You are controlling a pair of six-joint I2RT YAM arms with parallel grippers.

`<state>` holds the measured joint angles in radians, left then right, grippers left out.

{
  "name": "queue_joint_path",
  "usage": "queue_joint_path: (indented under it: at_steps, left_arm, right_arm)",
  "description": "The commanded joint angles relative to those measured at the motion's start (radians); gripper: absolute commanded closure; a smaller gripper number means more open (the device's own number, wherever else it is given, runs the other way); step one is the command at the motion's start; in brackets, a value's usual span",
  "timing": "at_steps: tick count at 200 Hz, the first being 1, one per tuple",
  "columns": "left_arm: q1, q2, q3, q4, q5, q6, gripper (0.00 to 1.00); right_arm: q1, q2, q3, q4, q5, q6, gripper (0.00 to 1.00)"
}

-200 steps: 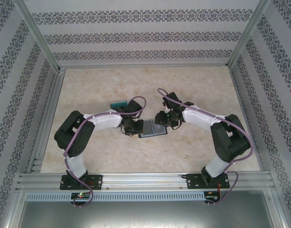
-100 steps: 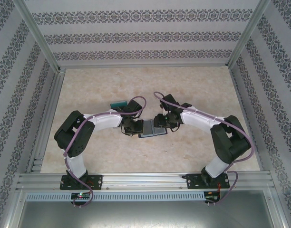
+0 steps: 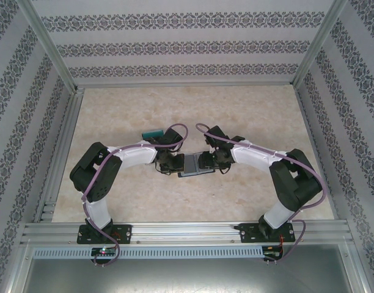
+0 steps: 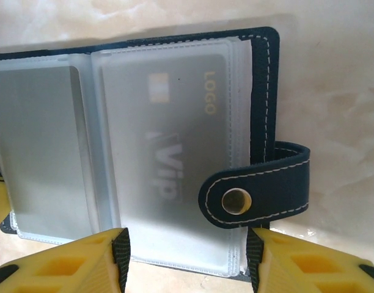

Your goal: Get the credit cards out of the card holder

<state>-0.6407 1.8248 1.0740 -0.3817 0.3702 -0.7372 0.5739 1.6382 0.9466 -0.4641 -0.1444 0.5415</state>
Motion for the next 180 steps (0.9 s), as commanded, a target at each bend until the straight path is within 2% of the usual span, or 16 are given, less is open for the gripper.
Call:
queue_joint_path:
  at_steps: [1,180]
  left_arm:
    - [-0.016,0.039,0.006,-0.041,-0.013,0.022,1.0]
    - [-0.016,0.04,-0.003,-0.03,-0.001,0.018,1.0]
  right_arm:
    - [0.007,0.022,0.008,-0.01,0.021,-0.02,0.45]
    - [0.056,0.024,0.078,0.009,-0.048,0.014,0.44]
